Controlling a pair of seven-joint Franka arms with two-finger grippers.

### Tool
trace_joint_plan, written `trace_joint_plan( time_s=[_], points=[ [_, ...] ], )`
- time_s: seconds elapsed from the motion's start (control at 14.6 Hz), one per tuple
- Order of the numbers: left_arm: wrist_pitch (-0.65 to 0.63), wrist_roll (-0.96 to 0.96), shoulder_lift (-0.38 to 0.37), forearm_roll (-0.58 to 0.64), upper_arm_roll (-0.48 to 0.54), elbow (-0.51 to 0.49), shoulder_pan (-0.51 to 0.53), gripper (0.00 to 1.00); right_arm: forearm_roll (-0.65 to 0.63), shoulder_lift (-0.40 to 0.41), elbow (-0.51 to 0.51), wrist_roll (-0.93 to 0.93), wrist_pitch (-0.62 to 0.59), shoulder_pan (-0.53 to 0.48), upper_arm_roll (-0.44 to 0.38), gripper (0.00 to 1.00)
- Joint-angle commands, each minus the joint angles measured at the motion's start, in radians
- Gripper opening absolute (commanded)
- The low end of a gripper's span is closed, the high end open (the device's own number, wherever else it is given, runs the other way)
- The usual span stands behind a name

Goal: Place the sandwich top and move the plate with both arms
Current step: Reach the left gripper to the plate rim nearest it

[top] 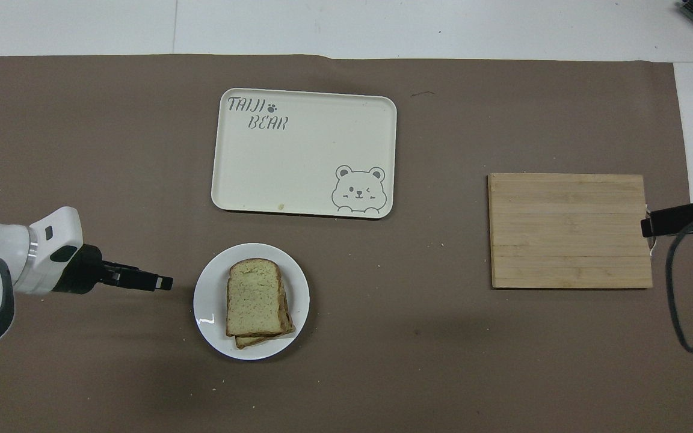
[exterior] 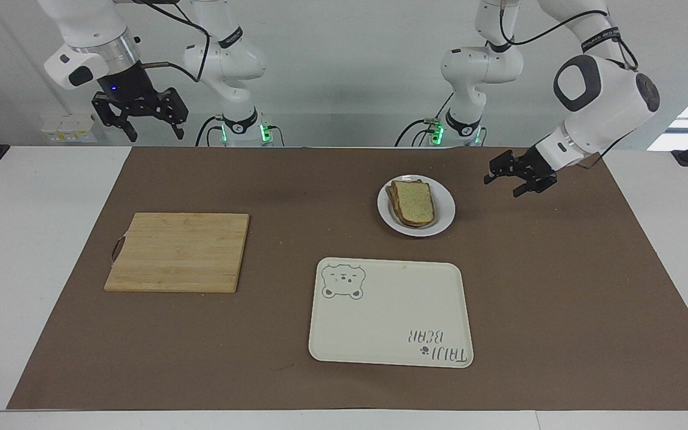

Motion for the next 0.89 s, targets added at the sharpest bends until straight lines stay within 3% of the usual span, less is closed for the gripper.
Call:
trace_joint_plan(
  time_s=[0.0,0.21,0.48,0.82],
  points=[
    [0.047,0.112,-0.013,-0.092,-0.007,-0.103,0.037,1.00,-0.005,0.000,-0.002,-0.031,0.004,-0.018,0.012,1.00],
    [0.071,0.175,0.010,-0.184,-0.007,-0.146,0.031,1.00,-0.005,0.000,-0.001,-0.031,0.004,-0.018,0.012,1.00],
    [0.100,0.186,0.028,-0.201,-0.007,-0.185,0.020,0.97,-0.005,0.000,-0.001,-0.031,0.004,-0.018,0.012,1.00],
    [0.114,0.254,0.081,-0.307,-0.009,-0.198,0.005,0.61,-0.005,0.000,-0.001,-0.031,0.006,-0.018,0.012,1.00]
  ],
)
